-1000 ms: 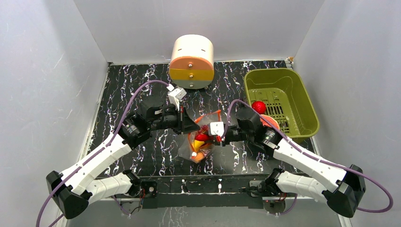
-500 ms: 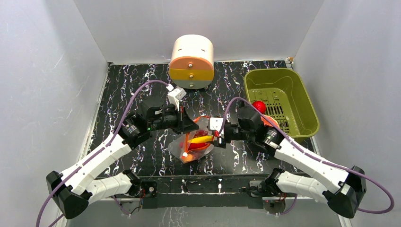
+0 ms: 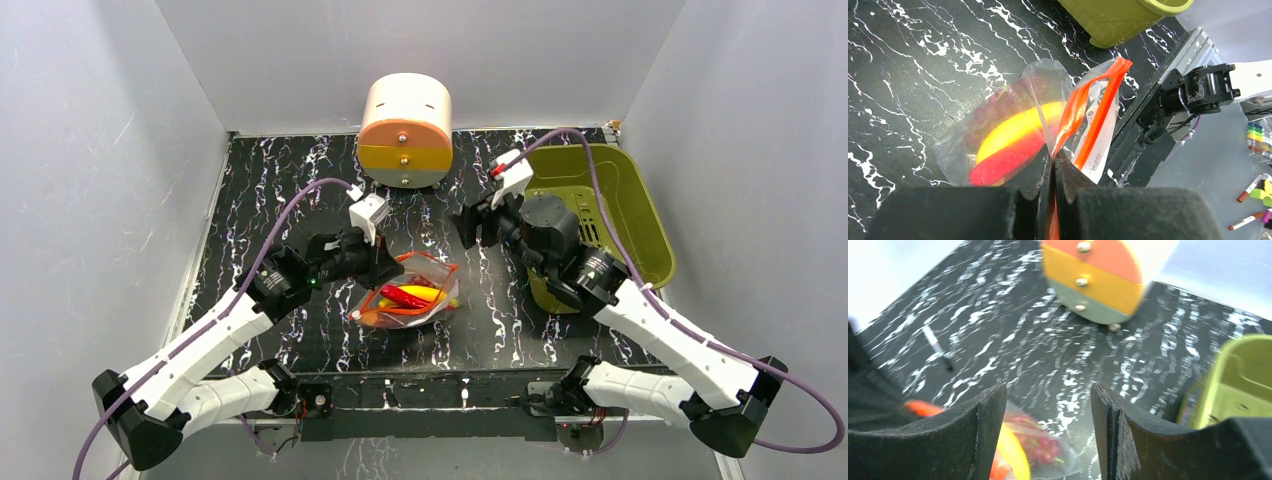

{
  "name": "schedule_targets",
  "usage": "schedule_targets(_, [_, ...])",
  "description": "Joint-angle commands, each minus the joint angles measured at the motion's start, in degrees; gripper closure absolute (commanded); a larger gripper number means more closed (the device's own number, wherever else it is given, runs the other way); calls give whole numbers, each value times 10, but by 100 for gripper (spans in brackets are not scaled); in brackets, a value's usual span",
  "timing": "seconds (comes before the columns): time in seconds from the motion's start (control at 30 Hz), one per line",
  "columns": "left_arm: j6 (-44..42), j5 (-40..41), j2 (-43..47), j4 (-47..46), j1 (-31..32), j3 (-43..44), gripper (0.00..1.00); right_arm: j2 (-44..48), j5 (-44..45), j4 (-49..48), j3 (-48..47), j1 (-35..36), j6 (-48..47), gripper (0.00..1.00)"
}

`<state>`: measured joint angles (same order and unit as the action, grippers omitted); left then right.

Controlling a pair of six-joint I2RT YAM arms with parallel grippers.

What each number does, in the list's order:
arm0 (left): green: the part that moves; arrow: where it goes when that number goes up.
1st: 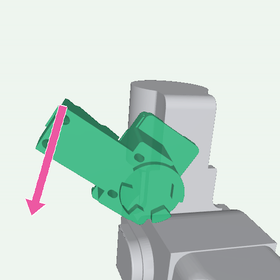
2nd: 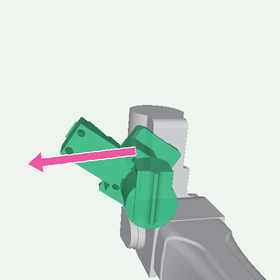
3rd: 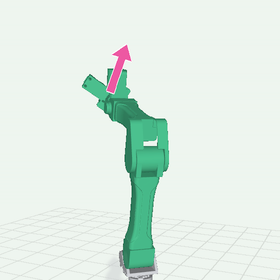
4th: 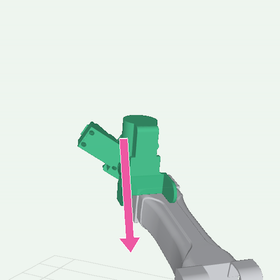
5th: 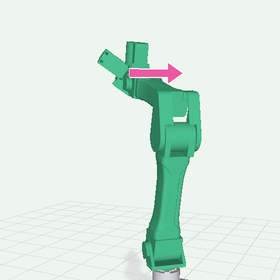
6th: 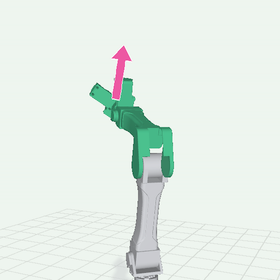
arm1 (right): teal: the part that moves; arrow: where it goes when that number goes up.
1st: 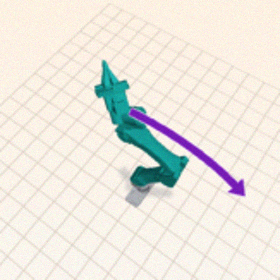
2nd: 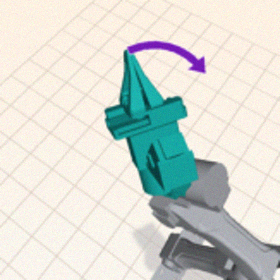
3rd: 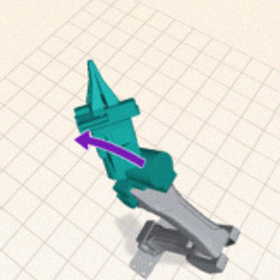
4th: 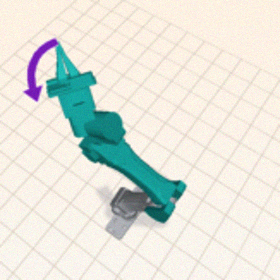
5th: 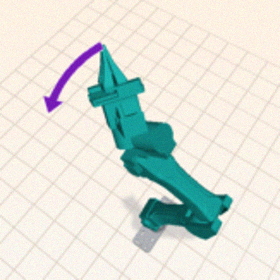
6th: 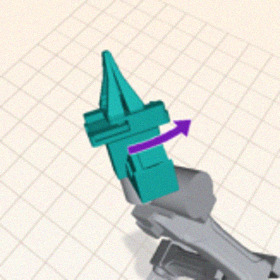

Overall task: Place the food in the zip-top bag and seal the zipper
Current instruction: Pick up the fake vegetable from the bin.

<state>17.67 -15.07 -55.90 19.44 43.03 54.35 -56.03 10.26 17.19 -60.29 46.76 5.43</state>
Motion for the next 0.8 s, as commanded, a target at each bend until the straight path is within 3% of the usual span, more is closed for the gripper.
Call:
schedule_targets(0.0, [-30, 0, 37, -40, 2, -16, 100, -22, 198, 72, -57, -7, 61, 39])
schedule_targets(0.17, [-31, -6, 55, -58, 1, -31, 100, -40, 203, 115, -73, -66, 79, 39])
schedule_targets(0.47, [-32, -21, 79, -78, 1, -54, 100, -81, 127, 137, -73, -241, 75, 37])
schedule_targets(0.77, [-33, -20, 83, -77, 1, -59, 100, -127, -4, 95, -39, -393, 83, 33])
